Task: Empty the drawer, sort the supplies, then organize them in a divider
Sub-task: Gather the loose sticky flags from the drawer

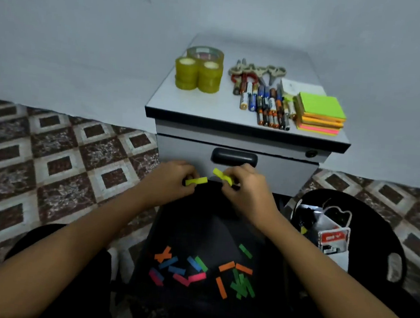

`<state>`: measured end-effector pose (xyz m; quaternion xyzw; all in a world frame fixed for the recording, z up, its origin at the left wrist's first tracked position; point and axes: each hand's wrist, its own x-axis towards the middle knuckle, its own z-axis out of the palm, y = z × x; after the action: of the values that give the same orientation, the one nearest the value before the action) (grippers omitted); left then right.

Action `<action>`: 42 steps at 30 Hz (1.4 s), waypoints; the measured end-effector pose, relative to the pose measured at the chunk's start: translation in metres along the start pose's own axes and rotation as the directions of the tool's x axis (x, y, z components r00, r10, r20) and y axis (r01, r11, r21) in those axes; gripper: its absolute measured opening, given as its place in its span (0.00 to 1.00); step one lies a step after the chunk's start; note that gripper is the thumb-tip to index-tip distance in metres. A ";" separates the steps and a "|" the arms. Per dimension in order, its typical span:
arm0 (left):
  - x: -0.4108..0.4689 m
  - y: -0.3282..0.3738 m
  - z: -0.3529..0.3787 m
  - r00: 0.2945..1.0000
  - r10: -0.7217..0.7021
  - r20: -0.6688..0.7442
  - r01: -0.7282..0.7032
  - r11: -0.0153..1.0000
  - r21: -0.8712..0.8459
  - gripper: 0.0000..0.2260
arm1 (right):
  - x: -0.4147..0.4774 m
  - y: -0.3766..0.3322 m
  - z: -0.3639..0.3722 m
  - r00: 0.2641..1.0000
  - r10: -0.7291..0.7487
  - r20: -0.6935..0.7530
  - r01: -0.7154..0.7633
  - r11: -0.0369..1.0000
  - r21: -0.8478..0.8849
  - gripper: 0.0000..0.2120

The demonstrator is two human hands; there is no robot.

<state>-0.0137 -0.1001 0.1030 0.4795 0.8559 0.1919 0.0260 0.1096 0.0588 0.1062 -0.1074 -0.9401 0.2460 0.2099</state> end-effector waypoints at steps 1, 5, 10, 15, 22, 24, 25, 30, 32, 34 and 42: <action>0.003 0.001 -0.013 1.000 0.002 0.003 -0.002 1.000 0.007 0.16 | 0.008 -0.005 -0.008 1.000 0.000 -0.011 0.000 1.000 0.007 0.08; 0.014 0.005 -0.058 0.996 0.048 -0.074 -0.050 0.998 -0.023 0.20 | 0.037 -0.023 -0.035 0.998 -0.046 -0.048 0.046 0.999 0.003 0.10; 0.047 0.004 -0.108 0.994 0.012 -0.107 -0.005 0.998 0.065 0.10 | 0.072 -0.039 -0.056 0.993 -0.090 -0.074 0.087 0.995 -0.039 0.12; 0.085 -0.002 -0.130 0.996 0.013 -0.089 -0.001 0.991 0.135 0.09 | 0.102 -0.045 -0.067 0.993 -0.100 -0.066 0.097 0.994 -0.043 0.13; 0.116 -0.015 -0.124 0.995 -0.063 0.079 0.052 0.990 0.128 0.10 | 0.131 -0.039 -0.068 0.993 -0.115 -0.025 0.113 0.990 -0.081 0.11; 0.118 -0.019 -0.121 0.994 -0.079 0.081 0.072 0.993 0.090 0.11 | 0.137 -0.038 -0.066 0.992 -0.123 0.010 0.124 0.988 -0.088 0.10; 0.118 -0.020 -0.121 0.994 -0.084 0.073 0.079 0.994 0.070 0.12 | 0.139 -0.039 -0.065 0.991 -0.126 0.033 0.129 0.988 -0.085 0.10; 0.111 -0.031 -0.120 0.992 -0.122 -0.013 0.121 0.991 -0.063 0.16 | 0.157 -0.045 -0.052 0.976 -0.149 0.160 0.161 0.985 -0.065 0.07; 0.106 -0.037 -0.120 0.990 -0.137 -0.038 0.133 0.986 -0.100 0.15 | 0.165 -0.048 -0.045 0.969 -0.154 0.195 0.171 0.982 -0.074 0.07; 0.103 -0.043 -0.120 0.988 -0.148 -0.052 0.140 0.983 -0.122 0.14 | 0.173 -0.050 -0.038 0.962 -0.165 0.220 0.189 0.978 -0.092 0.07; 0.102 -0.048 -0.119 0.991 -0.124 -0.057 0.114 0.981 -0.155 0.11 | 0.182 -0.050 -0.029 0.941 -0.201 0.271 0.237 0.965 -0.108 0.08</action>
<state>-0.1343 -0.0740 0.2107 0.4176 0.8663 0.2703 0.0452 -0.0438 0.0836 0.2160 0.0167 -0.9803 0.1668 0.1040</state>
